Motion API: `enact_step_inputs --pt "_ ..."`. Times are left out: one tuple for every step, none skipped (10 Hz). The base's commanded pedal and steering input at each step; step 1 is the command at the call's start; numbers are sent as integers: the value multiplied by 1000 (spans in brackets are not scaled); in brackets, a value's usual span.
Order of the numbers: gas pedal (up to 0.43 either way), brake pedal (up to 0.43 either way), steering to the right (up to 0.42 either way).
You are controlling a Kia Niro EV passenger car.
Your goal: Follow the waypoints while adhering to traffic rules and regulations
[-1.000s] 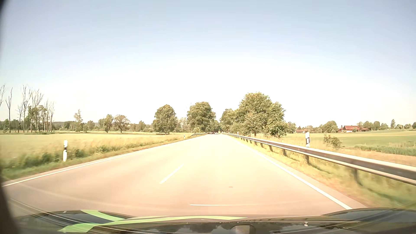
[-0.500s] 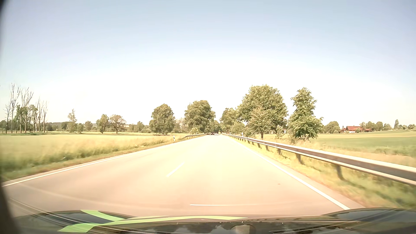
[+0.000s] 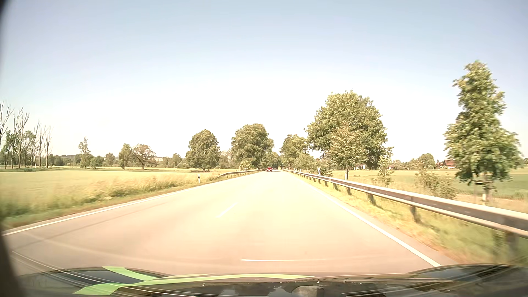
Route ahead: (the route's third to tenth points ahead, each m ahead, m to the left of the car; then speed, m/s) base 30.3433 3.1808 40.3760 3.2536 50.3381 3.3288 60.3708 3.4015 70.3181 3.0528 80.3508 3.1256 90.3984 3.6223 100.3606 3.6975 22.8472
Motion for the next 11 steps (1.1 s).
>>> enact_step_inputs --pt "378 0 -4" --pt "378 0 -3" --pt "378 0 -4" --pt "378 0 -3" --pt "378 0 -3" --pt "378 0 -3" --pt "378 0 -3" --pt "378 0 -3" --pt "378 0 -3" --pt "378 0 -4" --pt "378 0 -3"
